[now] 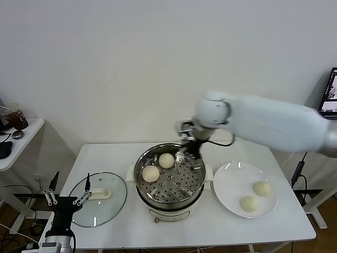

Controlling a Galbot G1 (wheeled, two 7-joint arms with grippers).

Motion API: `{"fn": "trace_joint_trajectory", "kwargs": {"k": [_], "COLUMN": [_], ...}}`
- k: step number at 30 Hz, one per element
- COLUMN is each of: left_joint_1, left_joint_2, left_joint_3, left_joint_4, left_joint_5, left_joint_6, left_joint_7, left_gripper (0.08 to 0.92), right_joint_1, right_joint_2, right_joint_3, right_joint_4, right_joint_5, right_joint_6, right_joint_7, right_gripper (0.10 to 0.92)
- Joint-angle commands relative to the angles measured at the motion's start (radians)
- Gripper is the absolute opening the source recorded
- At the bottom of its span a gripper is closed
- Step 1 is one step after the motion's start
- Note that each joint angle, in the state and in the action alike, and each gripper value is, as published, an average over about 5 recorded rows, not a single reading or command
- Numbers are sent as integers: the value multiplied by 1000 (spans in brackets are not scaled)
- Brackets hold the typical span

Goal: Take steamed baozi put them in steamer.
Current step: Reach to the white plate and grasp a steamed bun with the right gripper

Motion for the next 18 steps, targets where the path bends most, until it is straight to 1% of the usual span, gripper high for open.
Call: {"fn": "trace_joint_trajectory", "kwargs": {"k": [1,5,9,13,18], "left_joint_1": [3,5,11,17,25], "left_joint_2": [-2,-3,-6,-9,-16], "left_joint_3": [5,5,4,2,-1], "left_joint_4": [-1,-1,-1,-2,-7], "left_joint_5": [2,5,9,15,23], "left_joint_6": [0,0,0,0,1], "left_joint_7": [1,1,1,1,1], "left_gripper": [823,823,823,823,823], "right_joint_1": [-74,-254,-480,-674,-794], "right_joint_2": [-438,-519,-560,-549,-503], "right_joint_3": [53,157,320,447,545], "right_joint_4": [133,123,100,62,30], "right_joint_5": [-313,-403,-463,-511,-540], "right_joint_6": [204,227,235,240,234], "right_joint_7": [-160,-131,-90,-57,-39], "right_gripper": [823,823,823,823,823]}}
